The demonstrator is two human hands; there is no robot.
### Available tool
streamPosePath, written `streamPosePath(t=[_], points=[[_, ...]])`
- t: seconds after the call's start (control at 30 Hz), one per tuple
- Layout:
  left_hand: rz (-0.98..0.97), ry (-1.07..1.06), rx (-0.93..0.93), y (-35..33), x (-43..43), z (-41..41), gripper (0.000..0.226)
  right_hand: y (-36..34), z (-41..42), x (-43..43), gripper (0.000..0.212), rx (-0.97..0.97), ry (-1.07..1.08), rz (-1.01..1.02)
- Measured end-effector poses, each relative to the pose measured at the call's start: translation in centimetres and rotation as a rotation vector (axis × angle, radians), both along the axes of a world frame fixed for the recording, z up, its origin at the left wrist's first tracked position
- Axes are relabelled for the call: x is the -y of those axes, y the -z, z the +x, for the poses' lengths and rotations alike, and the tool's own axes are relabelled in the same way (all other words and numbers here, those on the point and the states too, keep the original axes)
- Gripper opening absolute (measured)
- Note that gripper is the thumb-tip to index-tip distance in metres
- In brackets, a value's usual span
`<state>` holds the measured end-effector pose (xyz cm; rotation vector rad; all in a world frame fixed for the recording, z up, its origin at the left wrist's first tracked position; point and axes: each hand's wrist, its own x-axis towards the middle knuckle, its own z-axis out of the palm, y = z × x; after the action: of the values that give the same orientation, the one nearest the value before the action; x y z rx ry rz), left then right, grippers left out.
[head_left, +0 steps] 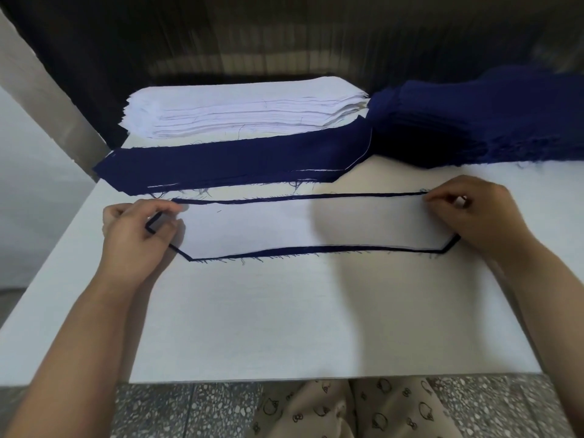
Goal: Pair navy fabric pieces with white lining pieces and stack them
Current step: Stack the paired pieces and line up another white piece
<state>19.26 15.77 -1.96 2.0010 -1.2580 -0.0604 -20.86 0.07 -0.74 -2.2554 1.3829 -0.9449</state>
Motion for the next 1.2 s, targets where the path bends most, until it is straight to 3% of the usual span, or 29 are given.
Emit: streamPosePath(t=[0.17, 0.33, 0.47, 0.67, 0.87, 1.2], points=[[-0.017, -0.006, -0.006, -0.6, 0.4, -0.1, 0.017, 0.0, -0.1, 0.4, 0.018, 0.078, 0.055, 0.007], [-0.121, 0.02, -0.168, -2.1, 2.9, -0.6, 0.019, -2.9, 0.8, 2.4, 0.025, 0.034, 0.073, -0.182], [-0.095, 0.031, -0.297, -2.5, 6.2, -1.9, 0.02, -5.2, 2.4, 4.7, 0.03, -0.154, 0.118, -0.297], [-0.048, 0.094, -0.424, -3.1, 11.9, -6.0, 0.025, -6.4, 4.1, 7.9, 0.042, -0.517, 0.198, -0.14], [-0.048, 0.193, -0.584, -3.6, 15.7, -11.1, 0.021, -6.6, 3.5, 8.7, 0.028, -0.402, 0.162, -0.14], [-0.071, 0.324, -0.622, -3.7, 18.1, -16.9, 0.018, -7.6, 3.1, 9.8, 0.028, -0.505, 0.074, -0.131]])
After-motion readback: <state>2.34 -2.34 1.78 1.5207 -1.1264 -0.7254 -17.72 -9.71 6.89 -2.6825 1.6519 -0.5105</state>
